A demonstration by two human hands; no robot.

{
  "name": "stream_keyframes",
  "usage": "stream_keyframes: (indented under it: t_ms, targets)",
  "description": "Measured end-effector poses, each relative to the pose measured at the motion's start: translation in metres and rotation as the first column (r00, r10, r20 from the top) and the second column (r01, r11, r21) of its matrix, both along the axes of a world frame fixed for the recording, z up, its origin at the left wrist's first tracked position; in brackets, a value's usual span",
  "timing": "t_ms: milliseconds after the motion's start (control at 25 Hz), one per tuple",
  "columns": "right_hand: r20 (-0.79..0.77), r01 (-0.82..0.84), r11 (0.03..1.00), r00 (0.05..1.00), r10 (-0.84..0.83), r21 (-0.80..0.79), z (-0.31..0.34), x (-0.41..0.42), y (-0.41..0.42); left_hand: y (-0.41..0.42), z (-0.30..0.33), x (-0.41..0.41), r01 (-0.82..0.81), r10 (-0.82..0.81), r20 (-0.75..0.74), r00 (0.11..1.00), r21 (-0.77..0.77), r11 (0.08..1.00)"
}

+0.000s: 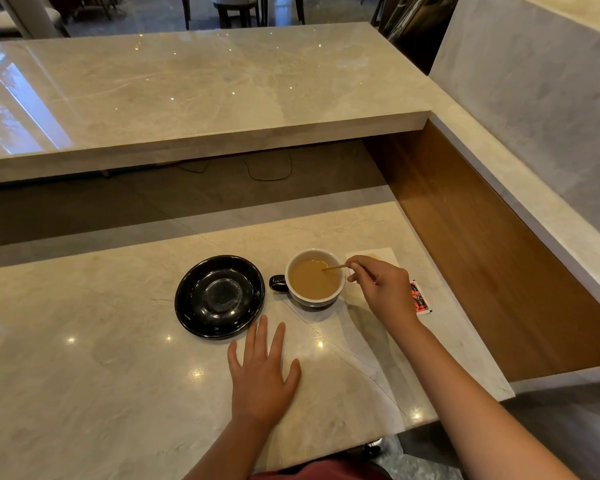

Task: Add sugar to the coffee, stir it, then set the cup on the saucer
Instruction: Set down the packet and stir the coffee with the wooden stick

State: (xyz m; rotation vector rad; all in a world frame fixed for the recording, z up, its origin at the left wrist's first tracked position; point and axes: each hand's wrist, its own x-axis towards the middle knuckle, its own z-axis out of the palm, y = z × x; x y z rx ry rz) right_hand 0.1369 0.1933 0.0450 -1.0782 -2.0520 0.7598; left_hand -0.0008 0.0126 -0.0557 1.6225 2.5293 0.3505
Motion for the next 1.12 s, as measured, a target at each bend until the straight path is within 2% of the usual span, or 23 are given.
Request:
stream_keyframes:
  t_ms: [120, 240, 440, 680, 800, 920, 1120]
  targets:
    - [0.171, -0.134, 0.982, 0.979, 0.111, 0.131, 0.009, 0.01, -0.002, -0.001, -0.001, 0.0, 0.004, -0.004, 0.003, 1.0, 0.012, 1.0]
    - [0.221, -0.15, 0.985, 0.967, 0.128, 0.085, 0.02, 0.009, -0.006, 0.0, 0.0, 0.0, -0.004, 0.004, -0.004, 1.0, 0.008, 1.0]
    - [0.012, -0.063, 0.978, 0.998, 0.067, -0.2, 0.018, -0.006, -0.012, 0.0, -0.001, 0.0, -0.005, 0.005, -0.004, 1.0, -0.001, 1.0]
    - [-0.176, 0.026, 0.937, 0.98, -0.092, -0.348, 0.006, -0.022, -0.007, -0.001, -0.001, 0.0, -0.001, 0.001, -0.001, 1.0, 0.012, 1.0]
    - [-0.147, 0.052, 0.959, 0.984, -0.096, -0.278, 0.005, -0.02, 0.001, -0.001, -0.001, 0.0, -0.001, 0.001, 0.001, 1.0, 0.008, 1.0]
    - [-0.052, 0.048, 0.986, 0.997, -0.057, -0.161, 0.007, -0.01, 0.005, 0.0, -0.001, 0.0, -0.001, 0.001, 0.001, 1.0, 0.011, 1.0]
    - [0.145, -0.053, 0.999, 0.988, 0.054, -0.009, 0.02, 0.006, 0.003, -0.001, -0.001, 0.0, -0.003, 0.003, -0.006, 1.0, 0.012, 1.0]
